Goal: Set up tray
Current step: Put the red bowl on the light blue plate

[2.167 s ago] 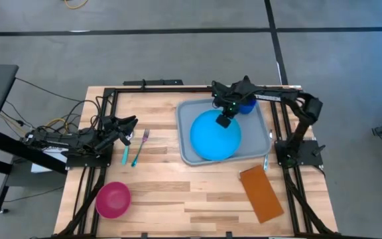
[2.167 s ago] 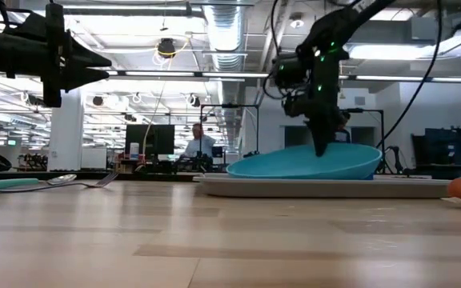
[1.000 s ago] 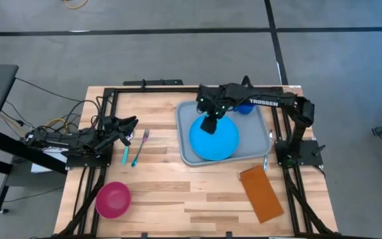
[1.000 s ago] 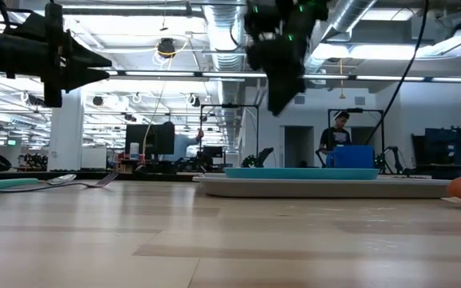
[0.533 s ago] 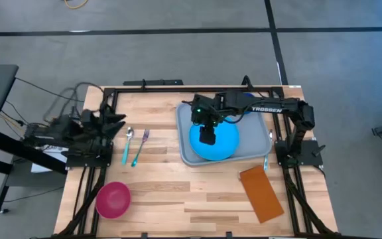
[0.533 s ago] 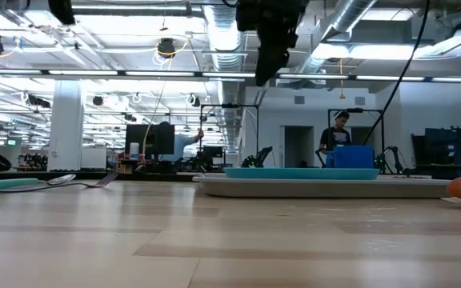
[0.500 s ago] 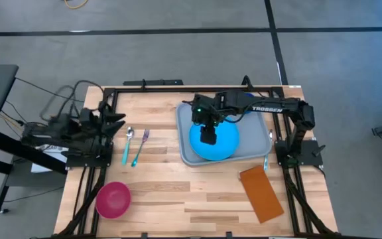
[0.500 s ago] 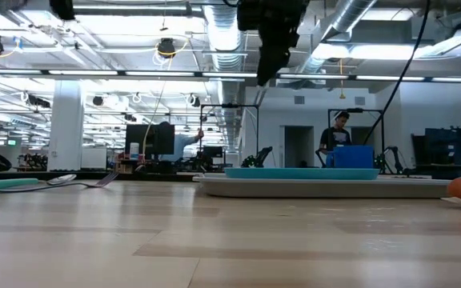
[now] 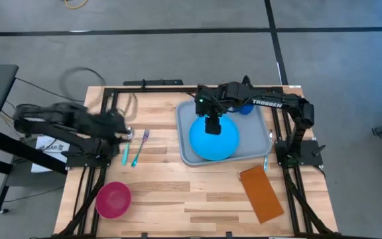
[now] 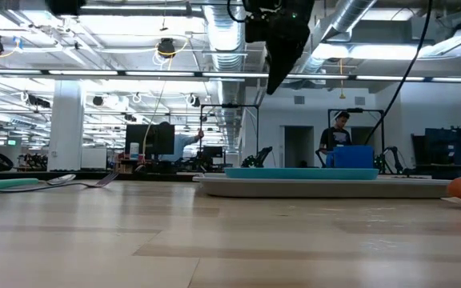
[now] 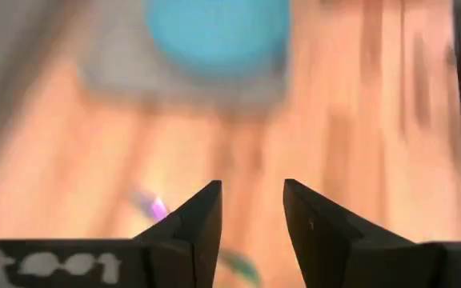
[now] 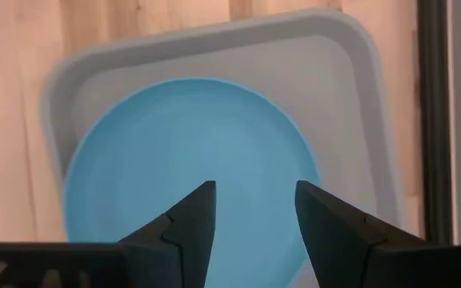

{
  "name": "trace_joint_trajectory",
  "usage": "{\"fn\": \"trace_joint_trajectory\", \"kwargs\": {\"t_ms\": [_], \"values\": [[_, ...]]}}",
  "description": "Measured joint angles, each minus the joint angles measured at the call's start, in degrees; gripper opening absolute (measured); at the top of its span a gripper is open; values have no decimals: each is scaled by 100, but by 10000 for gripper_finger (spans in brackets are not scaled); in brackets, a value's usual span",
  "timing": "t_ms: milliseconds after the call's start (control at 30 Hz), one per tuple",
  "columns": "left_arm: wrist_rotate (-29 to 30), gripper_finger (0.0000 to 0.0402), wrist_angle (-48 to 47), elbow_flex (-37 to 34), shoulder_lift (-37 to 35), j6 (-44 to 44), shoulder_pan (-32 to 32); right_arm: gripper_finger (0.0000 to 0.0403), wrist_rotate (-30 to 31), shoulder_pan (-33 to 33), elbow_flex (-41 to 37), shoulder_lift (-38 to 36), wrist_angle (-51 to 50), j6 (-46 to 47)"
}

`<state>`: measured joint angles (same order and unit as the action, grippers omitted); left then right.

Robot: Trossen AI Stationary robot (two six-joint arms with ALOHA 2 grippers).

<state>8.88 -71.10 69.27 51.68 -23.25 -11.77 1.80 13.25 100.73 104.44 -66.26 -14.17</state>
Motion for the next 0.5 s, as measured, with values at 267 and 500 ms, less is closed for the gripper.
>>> {"fn": "trace_joint_trajectory", "kwargs": {"t_ms": [267, 500], "values": [[-1308, 123, -231, -113, 1577, -736, -1167, 163, -2, 423, -2, 0, -4, -97], [-1208, 123, -171, -113, 2545, -1043, -2134, 163, -20, 717, -9, 0, -149, -89]]}}
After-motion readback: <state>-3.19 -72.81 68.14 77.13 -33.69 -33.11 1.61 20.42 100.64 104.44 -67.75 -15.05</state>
